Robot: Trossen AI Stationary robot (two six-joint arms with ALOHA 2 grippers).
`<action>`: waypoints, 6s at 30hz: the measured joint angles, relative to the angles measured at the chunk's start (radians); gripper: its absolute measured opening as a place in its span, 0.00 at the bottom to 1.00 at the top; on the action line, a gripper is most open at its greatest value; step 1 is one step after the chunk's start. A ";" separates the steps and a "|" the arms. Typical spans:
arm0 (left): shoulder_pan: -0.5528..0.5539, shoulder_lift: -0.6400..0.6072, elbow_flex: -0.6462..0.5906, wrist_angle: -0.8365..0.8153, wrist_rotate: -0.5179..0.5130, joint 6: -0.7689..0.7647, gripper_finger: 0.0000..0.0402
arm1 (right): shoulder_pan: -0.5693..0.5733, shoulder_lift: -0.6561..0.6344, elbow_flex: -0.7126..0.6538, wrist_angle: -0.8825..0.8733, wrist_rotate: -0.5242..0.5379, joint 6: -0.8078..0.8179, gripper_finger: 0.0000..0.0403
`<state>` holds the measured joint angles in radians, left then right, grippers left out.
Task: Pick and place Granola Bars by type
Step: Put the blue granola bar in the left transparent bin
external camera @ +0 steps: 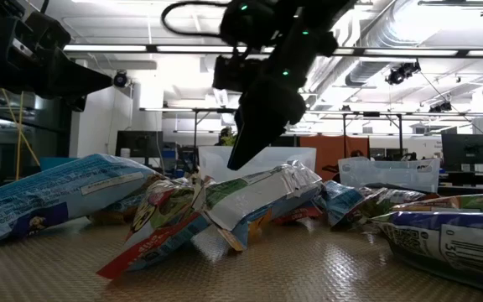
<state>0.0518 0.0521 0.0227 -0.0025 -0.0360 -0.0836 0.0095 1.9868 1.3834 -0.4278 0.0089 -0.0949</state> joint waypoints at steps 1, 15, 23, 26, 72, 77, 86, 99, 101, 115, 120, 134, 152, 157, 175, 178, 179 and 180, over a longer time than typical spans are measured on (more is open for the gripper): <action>0.000 0.000 0.000 0.000 0.000 0.000 0.00 | -0.005 0.014 0.027 -0.034 -0.004 -0.002 0.56; 0.000 0.000 0.000 0.000 0.000 0.000 0.00 | -0.043 0.103 0.146 -0.189 -0.067 -0.067 0.56; 0.000 0.000 0.000 0.000 0.000 0.000 0.00 | -0.044 0.105 0.142 -0.153 -0.048 -0.063 0.56; 0.000 0.000 0.000 0.000 0.000 0.000 0.00 | -0.044 0.105 0.142 -0.150 -0.060 -0.041 0.56; 0.000 0.000 0.000 0.000 -0.001 0.000 0.00 | 0.095 0.119 0.140 -0.043 0.254 0.082 0.56; 0.000 0.000 0.000 0.000 -0.001 0.000 0.00 | 0.136 0.169 0.140 -0.045 0.325 -0.015 0.56; 0.000 0.000 0.000 0.000 -0.001 0.000 0.00 | 0.175 0.191 0.140 -0.041 0.450 0.017 0.56; 0.000 0.000 0.000 0.000 -0.001 0.000 0.00 | 0.137 0.206 0.142 -0.062 0.446 0.073 0.56; 0.000 0.000 0.000 0.000 -0.001 0.000 0.00 | 0.135 0.207 0.143 -0.063 0.440 0.073 0.56; 0.000 0.000 0.000 0.000 -0.001 0.000 0.00 | 0.108 0.222 0.144 -0.068 0.346 0.122 0.49; 0.000 0.000 0.000 0.000 -0.001 0.000 0.00 | 0.089 0.224 0.143 -0.072 0.289 0.122 0.45; 0.000 0.000 0.000 0.000 -0.001 0.000 0.00 | 0.082 0.224 0.141 -0.073 0.261 0.116 0.28; 0.000 0.000 0.000 0.000 -0.001 0.000 0.00 | 0.084 0.203 0.153 -0.091 0.273 0.068 0.13; 0.000 0.000 0.000 0.000 -0.001 0.000 0.00 | 0.097 0.206 0.198 -0.114 0.286 0.043 0.12; 0.000 0.000 0.000 0.000 -0.001 0.000 0.00 | 0.102 0.203 0.572 -0.316 0.284 0.047 0.08; 0.000 0.000 0.000 0.000 -0.001 0.000 0.00 | 0.095 0.202 0.659 -0.368 0.293 0.069 0.08; 0.000 0.000 0.000 0.000 -0.001 0.000 0.00 | 0.092 0.202 0.688 -0.393 0.304 0.070 0.08; 0.000 0.000 0.000 0.000 -0.001 0.000 0.00 | 0.088 0.202 0.714 -0.418 0.320 0.069 0.09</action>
<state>0.0521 0.0521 0.0231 -0.0025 -0.0368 -0.0834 0.0976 2.1887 2.0974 -0.8459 0.3292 -0.0257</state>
